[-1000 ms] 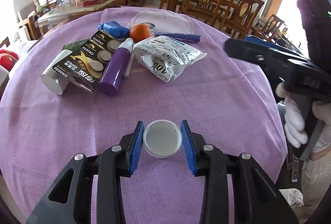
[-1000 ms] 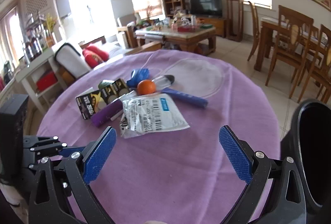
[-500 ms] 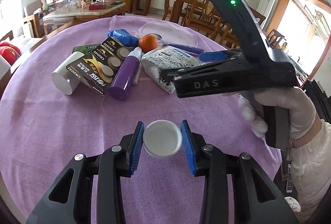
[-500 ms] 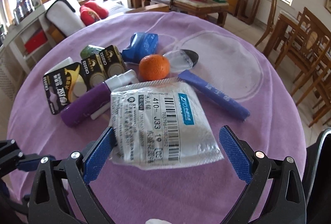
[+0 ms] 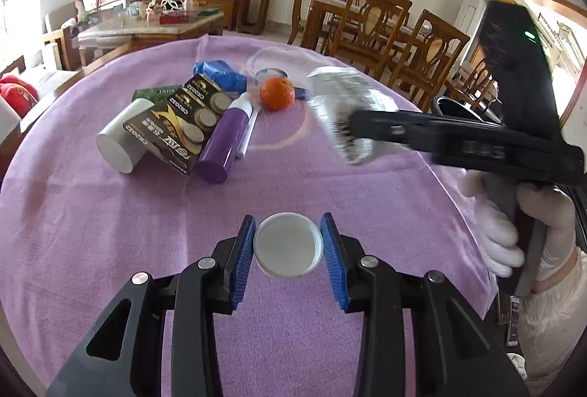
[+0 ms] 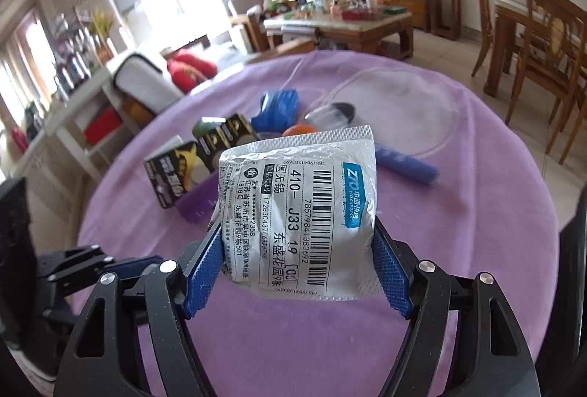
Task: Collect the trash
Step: 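Carry the lid and packet over the black bin and open both tools, then grasp the white paper cup with the left tool while the right tool grasps the battery card, then carry the paper cup and battery card over the black bin and open both tools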
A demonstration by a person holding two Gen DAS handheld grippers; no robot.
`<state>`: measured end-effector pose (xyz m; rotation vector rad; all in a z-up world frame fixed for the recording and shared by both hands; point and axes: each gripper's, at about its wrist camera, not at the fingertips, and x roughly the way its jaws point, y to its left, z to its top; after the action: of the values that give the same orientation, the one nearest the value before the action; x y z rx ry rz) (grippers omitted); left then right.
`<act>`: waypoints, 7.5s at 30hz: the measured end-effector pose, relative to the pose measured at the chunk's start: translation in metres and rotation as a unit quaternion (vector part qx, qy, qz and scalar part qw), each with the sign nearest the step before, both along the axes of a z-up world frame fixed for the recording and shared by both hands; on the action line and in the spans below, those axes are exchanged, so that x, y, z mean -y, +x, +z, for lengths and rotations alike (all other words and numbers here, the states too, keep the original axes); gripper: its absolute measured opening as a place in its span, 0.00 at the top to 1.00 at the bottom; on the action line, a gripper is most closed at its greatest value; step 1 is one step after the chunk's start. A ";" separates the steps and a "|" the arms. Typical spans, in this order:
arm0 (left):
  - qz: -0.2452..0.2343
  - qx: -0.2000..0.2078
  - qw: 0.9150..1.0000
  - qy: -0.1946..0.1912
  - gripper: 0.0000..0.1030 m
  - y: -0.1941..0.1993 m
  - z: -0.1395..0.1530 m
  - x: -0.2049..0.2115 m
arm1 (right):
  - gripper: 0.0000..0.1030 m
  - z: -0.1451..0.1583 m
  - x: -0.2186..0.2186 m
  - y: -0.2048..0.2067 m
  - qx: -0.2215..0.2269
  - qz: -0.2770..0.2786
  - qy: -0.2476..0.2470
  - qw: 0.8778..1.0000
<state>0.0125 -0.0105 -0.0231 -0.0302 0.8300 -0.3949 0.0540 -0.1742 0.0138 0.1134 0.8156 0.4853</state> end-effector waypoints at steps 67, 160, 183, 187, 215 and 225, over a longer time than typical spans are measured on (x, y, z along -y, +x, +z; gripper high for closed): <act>-0.232 0.050 0.971 0.023 0.64 0.061 0.000 0.372 | 0.28 -0.044 0.381 -0.114 0.050 -0.360 0.178 0.914; 0.014 -0.041 0.997 0.071 0.62 0.104 0.001 -0.073 | 0.98 0.036 -0.065 -0.011 0.043 0.060 0.078 0.994; -0.033 0.034 0.999 -0.010 0.62 0.061 0.055 0.013 | 0.98 0.065 0.056 -0.058 0.080 -0.001 0.133 0.988; -0.059 0.039 0.997 -0.013 0.62 0.058 0.057 0.048 | 0.98 0.072 0.090 -0.073 0.092 -0.027 0.139 0.986; -0.229 0.050 0.972 -0.005 0.62 0.052 0.038 0.308 | 0.98 0.023 0.341 -0.132 0.112 -0.252 0.158 0.948; -0.258 0.072 0.963 0.037 0.62 0.034 0.019 0.352 | 0.98 -0.007 0.373 -0.136 0.092 -0.287 0.160 0.940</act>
<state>0.0469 -0.3626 -0.0040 0.2878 0.7016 -0.8461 -0.0816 -0.5467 0.0068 0.5831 0.4797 0.0657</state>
